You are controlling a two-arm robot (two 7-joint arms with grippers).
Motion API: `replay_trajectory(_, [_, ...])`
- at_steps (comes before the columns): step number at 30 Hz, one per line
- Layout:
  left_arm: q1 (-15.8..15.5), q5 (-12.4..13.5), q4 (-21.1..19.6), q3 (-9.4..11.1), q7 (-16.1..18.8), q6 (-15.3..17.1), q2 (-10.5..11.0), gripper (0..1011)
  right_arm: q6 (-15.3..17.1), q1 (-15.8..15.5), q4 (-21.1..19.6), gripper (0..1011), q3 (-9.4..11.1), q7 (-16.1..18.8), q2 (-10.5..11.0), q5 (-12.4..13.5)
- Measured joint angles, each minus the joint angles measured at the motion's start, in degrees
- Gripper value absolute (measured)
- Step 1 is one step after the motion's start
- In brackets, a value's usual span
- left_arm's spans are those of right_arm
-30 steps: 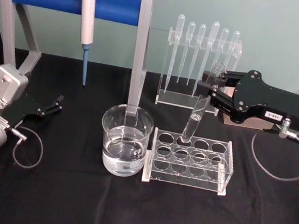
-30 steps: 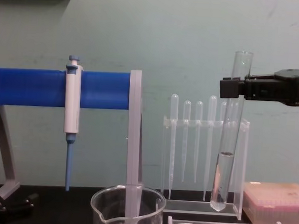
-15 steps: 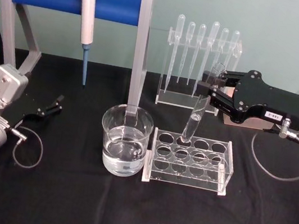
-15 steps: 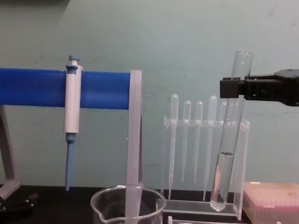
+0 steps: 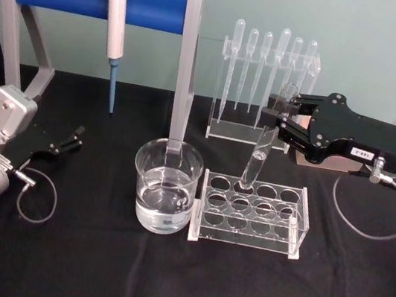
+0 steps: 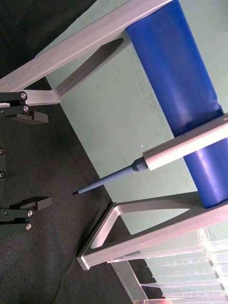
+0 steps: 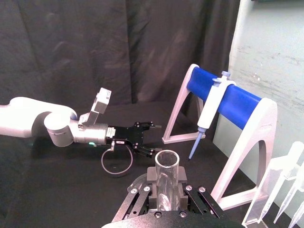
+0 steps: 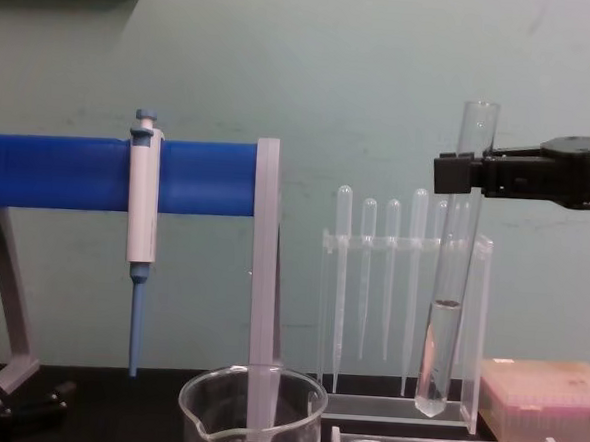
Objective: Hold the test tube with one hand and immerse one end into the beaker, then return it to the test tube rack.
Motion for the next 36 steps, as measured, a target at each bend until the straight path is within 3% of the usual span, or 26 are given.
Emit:
replay_trajectory(10, [0.0,0.0,0.0,0.0,0.0,0.0,0.0,1000,-0.4,1.9,0.5,237,-1.3,0.1,-0.3,0.3])
replay_trajectory(15, [0.0,0.0,0.0,0.0,0.0,0.0,0.0,1000,-0.4,4.1,1.5,237,-2.5,0.5,-1.4,0.5])
replay_trajectory(22, [0.0,0.0,0.0,0.0,0.0,0.0,0.0,1000,-0.3,8.1,4.3,237,-5.1,1.3,-4.9,0.4])
replay_trajectory(25, [0.0,0.0,0.0,0.0,0.0,0.0,0.0,1000,-0.4,10.4,6.9,237,-6.8,2.2,-7.5,0.4])
replay_trajectory(36, [0.0,0.0,0.0,0.0,0.0,0.0,0.0,1000,-1.4,14.8,14.0,237,-11.4,6.1,-12.3,0.3])
